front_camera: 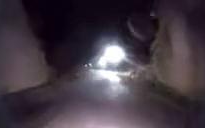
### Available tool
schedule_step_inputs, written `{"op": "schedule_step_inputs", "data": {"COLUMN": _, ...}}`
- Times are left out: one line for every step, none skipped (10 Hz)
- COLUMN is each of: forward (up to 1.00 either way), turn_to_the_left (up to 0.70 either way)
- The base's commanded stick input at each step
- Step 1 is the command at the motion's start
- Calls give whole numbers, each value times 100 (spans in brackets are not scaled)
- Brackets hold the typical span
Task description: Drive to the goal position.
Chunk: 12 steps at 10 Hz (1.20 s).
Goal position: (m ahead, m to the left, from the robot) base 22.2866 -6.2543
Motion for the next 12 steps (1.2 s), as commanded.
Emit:
{"op": "schedule_step_inputs", "data": {"forward": 100, "turn_to_the_left": 0}}
{"op": "schedule_step_inputs", "data": {"forward": 100, "turn_to_the_left": 0}}
{"op": "schedule_step_inputs", "data": {"forward": 100, "turn_to_the_left": 0}}
{"op": "schedule_step_inputs", "data": {"forward": 100, "turn_to_the_left": 0}}
{"op": "schedule_step_inputs", "data": {"forward": 100, "turn_to_the_left": 0}}
{"op": "schedule_step_inputs", "data": {"forward": 100, "turn_to_the_left": 0}}
{"op": "schedule_step_inputs", "data": {"forward": 100, "turn_to_the_left": 0}}
{"op": "schedule_step_inputs", "data": {"forward": 100, "turn_to_the_left": 0}}
{"op": "schedule_step_inputs", "data": {"forward": 100, "turn_to_the_left": 0}}
{"op": "schedule_step_inputs", "data": {"forward": 100, "turn_to_the_left": 0}}
{"op": "schedule_step_inputs", "data": {"forward": 100, "turn_to_the_left": 0}}
{"op": "schedule_step_inputs", "data": {"forward": 100, "turn_to_the_left": 0}}
